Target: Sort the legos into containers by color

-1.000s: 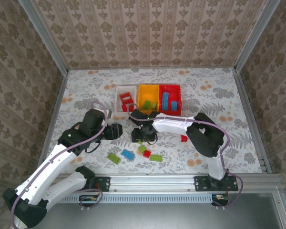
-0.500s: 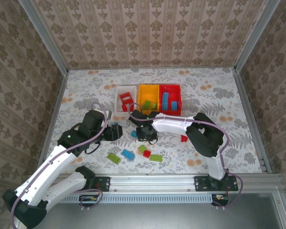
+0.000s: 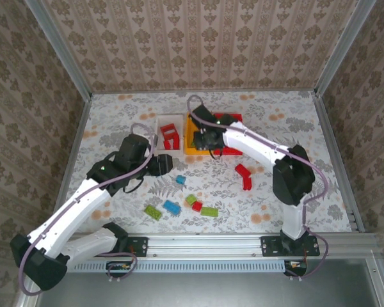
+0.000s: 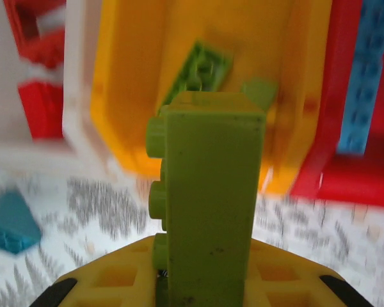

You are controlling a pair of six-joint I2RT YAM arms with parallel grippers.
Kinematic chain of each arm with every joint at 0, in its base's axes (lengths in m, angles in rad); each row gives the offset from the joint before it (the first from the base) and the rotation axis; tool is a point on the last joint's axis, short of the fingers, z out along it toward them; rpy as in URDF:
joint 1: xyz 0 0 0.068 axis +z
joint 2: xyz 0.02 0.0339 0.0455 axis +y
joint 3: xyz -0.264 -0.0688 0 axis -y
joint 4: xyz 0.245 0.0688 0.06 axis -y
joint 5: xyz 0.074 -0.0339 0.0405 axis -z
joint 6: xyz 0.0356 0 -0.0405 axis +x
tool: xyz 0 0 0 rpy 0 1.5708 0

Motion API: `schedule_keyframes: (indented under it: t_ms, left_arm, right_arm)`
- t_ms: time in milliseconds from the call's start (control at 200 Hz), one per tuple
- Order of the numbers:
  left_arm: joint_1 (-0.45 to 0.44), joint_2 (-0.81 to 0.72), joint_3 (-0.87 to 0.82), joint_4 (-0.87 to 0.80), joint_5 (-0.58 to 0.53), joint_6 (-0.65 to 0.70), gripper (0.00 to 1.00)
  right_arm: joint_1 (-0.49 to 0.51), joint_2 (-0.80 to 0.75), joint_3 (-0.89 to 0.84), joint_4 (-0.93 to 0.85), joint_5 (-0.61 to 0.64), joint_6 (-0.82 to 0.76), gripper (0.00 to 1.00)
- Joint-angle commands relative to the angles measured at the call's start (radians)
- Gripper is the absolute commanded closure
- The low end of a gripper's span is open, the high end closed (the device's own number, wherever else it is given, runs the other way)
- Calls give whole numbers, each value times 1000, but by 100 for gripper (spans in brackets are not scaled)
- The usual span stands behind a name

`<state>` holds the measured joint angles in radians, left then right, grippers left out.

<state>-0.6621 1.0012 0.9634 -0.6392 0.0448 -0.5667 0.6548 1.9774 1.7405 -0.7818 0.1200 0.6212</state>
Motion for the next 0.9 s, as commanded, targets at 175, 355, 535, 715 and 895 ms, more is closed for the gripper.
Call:
schedule_keyframes:
  t_ms: [175,355,535,715,895]
  left_arm:
    - [-18,70,79,58,-33,33,37]
    - [-29,82,78,54,-38,39,37]
    - [-34,100,65,44,-23,44,37]
    - [-34,114,53,9,-31,34,37]
    - [-29,108,48,-70,-84,-9,36]
  right_arm:
    - [-84,356,451,-167,-86,-73,77]
    - [-113,457,569,-189,-171,-49,71]
    - [-116,471,608,-201,-203,-60,57]
    - [-116,417,599,-224,-189,-71,49]
    - [-108,269,494,-197,-143,-106,49]
